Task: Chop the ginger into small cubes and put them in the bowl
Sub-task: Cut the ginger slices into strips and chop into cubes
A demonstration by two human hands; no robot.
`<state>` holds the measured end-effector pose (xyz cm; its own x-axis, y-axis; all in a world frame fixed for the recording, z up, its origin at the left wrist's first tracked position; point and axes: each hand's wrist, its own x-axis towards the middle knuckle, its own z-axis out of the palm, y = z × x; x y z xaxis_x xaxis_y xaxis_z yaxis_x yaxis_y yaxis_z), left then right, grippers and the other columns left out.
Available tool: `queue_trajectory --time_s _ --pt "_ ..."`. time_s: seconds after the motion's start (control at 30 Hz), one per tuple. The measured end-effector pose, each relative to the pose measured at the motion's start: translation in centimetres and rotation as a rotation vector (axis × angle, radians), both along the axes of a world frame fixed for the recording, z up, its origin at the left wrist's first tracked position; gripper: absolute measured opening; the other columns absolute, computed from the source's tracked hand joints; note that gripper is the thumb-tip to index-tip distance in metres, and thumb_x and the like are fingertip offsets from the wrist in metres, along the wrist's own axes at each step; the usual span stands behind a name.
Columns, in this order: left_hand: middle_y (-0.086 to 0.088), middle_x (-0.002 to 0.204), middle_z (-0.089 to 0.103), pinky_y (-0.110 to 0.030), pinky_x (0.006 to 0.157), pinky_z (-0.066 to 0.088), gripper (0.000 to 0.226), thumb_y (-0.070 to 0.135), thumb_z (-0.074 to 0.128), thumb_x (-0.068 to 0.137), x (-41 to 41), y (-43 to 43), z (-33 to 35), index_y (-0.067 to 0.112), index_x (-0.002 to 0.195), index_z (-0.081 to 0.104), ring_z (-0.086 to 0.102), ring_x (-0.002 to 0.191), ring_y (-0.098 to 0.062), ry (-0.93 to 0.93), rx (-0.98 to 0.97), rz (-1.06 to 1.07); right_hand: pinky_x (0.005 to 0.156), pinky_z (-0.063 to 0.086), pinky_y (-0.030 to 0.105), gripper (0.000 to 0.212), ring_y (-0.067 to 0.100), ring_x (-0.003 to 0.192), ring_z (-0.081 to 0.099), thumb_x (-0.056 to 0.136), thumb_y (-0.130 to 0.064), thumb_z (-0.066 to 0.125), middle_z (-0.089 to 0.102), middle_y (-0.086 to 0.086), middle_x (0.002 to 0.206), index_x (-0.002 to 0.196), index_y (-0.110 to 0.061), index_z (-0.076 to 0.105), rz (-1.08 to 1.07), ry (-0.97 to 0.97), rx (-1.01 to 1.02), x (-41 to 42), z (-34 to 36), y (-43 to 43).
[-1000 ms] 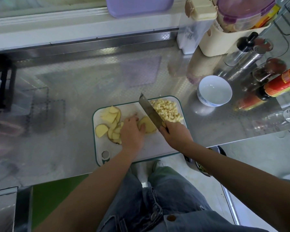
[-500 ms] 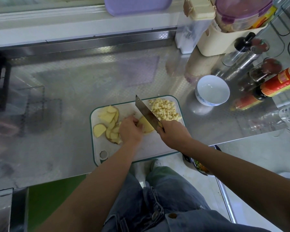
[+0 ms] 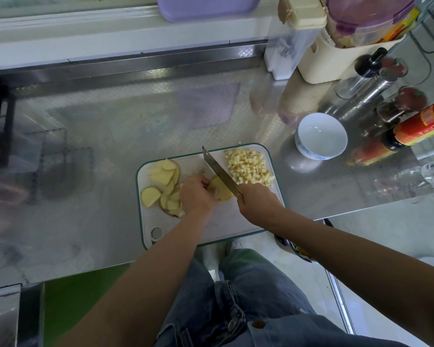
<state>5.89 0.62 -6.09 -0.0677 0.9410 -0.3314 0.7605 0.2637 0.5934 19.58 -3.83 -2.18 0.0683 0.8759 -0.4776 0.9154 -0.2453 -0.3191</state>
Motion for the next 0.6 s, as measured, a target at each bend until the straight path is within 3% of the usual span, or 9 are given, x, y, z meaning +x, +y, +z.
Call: queue_trajectory --time_s 0.27,0.43,0.6 --pt "-0.005 0.099 0.068 -0.030 0.074 0.045 0.020 0.015 0.073 0.080 0.0 -0.1 0.3 0.013 0.098 0.067 0.061 0.093 -0.022 -0.023 -0.021 0.017 0.062 0.037 0.029 0.019 0.021 0.068 0.049 0.100 -0.028 0.039 0.047 0.001 0.074 0.088 -0.016 0.047 -0.044 0.005 0.073 -0.5 -2.0 -0.6" --pt "-0.006 0.099 0.068 -0.029 0.075 0.045 0.021 0.015 0.075 0.079 0.0 0.0 0.4 0.013 0.098 0.067 0.062 0.093 -0.022 -0.035 -0.034 0.016 0.061 0.041 0.032 0.024 0.024 0.069 0.052 0.100 -0.029 0.041 0.050 0.002 0.074 0.090 -0.013 0.054 -0.058 0.073 0.112 0.2 -2.1 -0.6" --pt "-0.004 0.097 0.068 -0.027 0.071 0.040 0.019 0.019 0.075 0.080 -0.1 -0.1 0.4 0.014 0.095 0.066 0.061 0.092 -0.021 -0.028 -0.032 0.026 0.051 0.027 0.026 0.031 0.014 0.054 0.042 0.100 -0.029 0.043 0.042 -0.003 0.060 0.070 -0.020 0.042 -0.062 0.126 0.153 1.1 -1.0 -0.1"
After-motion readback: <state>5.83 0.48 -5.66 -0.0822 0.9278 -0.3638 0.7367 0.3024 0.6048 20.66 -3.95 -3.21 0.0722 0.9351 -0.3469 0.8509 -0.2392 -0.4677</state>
